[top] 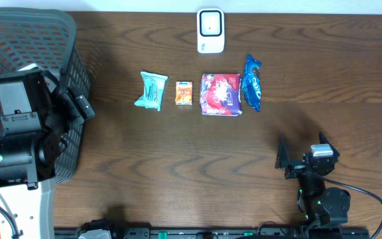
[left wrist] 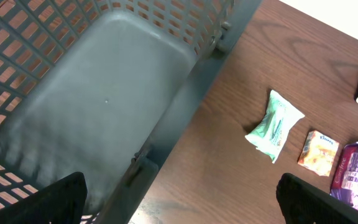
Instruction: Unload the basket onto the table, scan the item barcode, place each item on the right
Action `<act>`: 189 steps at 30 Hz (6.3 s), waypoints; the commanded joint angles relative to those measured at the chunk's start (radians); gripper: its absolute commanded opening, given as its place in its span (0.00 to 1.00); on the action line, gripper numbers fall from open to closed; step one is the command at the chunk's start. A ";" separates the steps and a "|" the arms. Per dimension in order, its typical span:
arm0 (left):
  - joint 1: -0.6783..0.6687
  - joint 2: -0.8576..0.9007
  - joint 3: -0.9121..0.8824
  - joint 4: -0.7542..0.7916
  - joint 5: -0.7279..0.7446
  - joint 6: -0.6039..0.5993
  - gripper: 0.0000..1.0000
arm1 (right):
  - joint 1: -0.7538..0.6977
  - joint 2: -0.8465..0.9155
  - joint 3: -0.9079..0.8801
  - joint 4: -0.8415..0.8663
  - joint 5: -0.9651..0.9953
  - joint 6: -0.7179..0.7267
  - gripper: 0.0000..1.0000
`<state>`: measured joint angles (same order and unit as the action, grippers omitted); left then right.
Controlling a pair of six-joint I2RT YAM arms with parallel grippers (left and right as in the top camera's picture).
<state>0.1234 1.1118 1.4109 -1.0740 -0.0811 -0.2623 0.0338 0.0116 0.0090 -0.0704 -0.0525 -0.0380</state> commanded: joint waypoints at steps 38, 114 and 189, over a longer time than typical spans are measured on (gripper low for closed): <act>0.004 0.006 0.020 -0.003 -0.009 -0.005 0.98 | -0.009 0.158 0.283 0.311 -0.397 0.032 0.99; 0.004 0.006 0.020 -0.003 -0.009 -0.005 0.98 | 0.177 2.171 1.617 -0.596 0.115 0.314 0.50; 0.004 0.006 0.020 -0.003 -0.009 -0.005 0.98 | -0.110 2.216 1.820 -0.999 -0.689 0.079 0.01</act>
<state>0.1234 1.1152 1.4117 -1.0740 -0.0814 -0.2626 -0.0071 2.2189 1.8320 -1.0611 -0.4522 0.0818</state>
